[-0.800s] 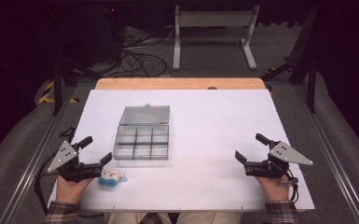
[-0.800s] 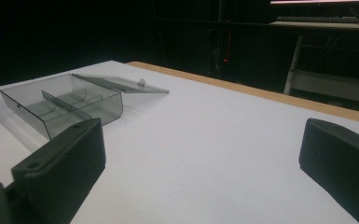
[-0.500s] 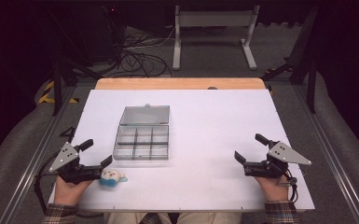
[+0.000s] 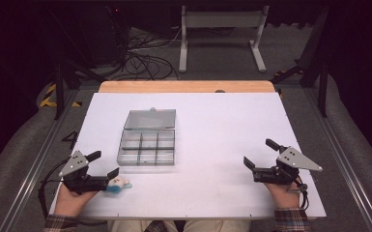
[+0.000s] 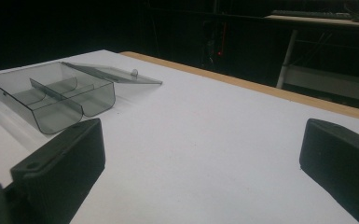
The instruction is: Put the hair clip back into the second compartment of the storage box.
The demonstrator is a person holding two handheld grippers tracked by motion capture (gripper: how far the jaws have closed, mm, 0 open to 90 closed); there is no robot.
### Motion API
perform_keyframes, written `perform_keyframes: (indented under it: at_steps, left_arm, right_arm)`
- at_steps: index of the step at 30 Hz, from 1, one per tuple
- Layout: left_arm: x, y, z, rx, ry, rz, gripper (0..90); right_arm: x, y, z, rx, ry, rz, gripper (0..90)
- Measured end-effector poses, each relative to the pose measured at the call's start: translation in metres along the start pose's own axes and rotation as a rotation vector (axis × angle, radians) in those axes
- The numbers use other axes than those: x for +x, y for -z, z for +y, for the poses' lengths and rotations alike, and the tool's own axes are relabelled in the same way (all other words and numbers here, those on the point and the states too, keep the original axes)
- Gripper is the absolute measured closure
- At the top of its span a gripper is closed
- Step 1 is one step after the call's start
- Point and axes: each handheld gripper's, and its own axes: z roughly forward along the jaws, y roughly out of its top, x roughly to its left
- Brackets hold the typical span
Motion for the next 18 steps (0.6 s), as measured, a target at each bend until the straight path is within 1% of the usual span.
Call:
perform_keyframes:
  at_steps: [5,10,13,18]
  left_arm:
    - [-0.0019,-0.0009,-0.0021,0.029,0.004,-0.004,6.7]
    - [-0.0020,-0.0024,-0.0045,0.077,0.004,-0.011,6.9]
    - [-0.0023,-0.0046,-0.0061,0.110,0.011,-0.027,7.4]
    - [-0.0031,-0.0066,-0.0077,0.144,0.010,-0.038,8.0]
  right_arm:
    - [0.0004,-0.0003,0.0000,0.001,0.004,0.001,0.6]
    - [0.0005,-0.0007,-0.0001,0.005,0.005,0.002,0.6]
    - [0.0007,-0.0014,-0.0002,0.008,0.006,0.001,0.6]
    - [0.0008,-0.0013,-0.0003,0.010,0.007,0.001,0.6]
